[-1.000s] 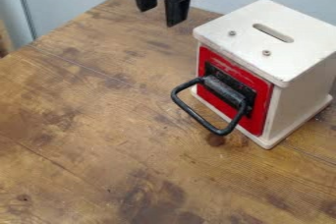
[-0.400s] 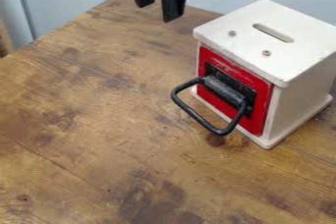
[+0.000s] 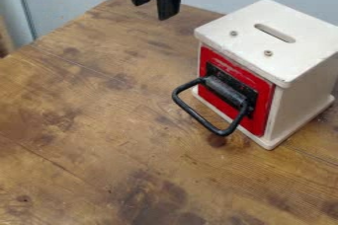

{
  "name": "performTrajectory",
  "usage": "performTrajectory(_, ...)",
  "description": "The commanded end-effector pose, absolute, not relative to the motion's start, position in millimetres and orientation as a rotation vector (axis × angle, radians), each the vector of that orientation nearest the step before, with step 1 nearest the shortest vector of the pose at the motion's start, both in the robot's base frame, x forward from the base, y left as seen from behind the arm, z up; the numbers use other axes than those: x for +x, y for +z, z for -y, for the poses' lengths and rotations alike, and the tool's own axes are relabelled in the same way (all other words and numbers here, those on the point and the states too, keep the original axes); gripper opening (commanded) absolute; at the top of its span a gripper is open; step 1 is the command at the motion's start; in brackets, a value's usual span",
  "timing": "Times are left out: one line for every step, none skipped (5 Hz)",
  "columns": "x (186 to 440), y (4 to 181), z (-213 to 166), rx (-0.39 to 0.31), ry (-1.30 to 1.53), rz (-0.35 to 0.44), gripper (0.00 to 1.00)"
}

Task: Close the drawer

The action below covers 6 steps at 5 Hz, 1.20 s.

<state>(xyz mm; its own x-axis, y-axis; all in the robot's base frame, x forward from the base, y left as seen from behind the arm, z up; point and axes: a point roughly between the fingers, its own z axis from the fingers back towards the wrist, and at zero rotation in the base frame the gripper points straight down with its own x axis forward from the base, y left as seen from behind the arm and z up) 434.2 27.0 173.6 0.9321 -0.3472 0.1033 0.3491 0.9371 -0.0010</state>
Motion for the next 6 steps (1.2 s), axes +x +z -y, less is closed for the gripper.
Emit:
performTrajectory(434.9, 193.3, -27.3, -0.012, -0.364, 0.162, 1.00)
performTrajectory(433.8, 191.2, -23.0, -0.017, -0.381, 0.155, 1.00)
performTrajectory(433.1, 189.6, -18.6, -0.017, -0.398, 0.150, 1.00)
performTrajectory(433.1, 189.4, -14.6, -0.014, -0.414, 0.151, 1.00)
performTrajectory(433.2, 189.9, -11.1, -0.008, -0.429, 0.154, 1.00)
performTrajectory(432.7, 191.8, -9.4, -0.004, -0.438, 0.156, 1.00)
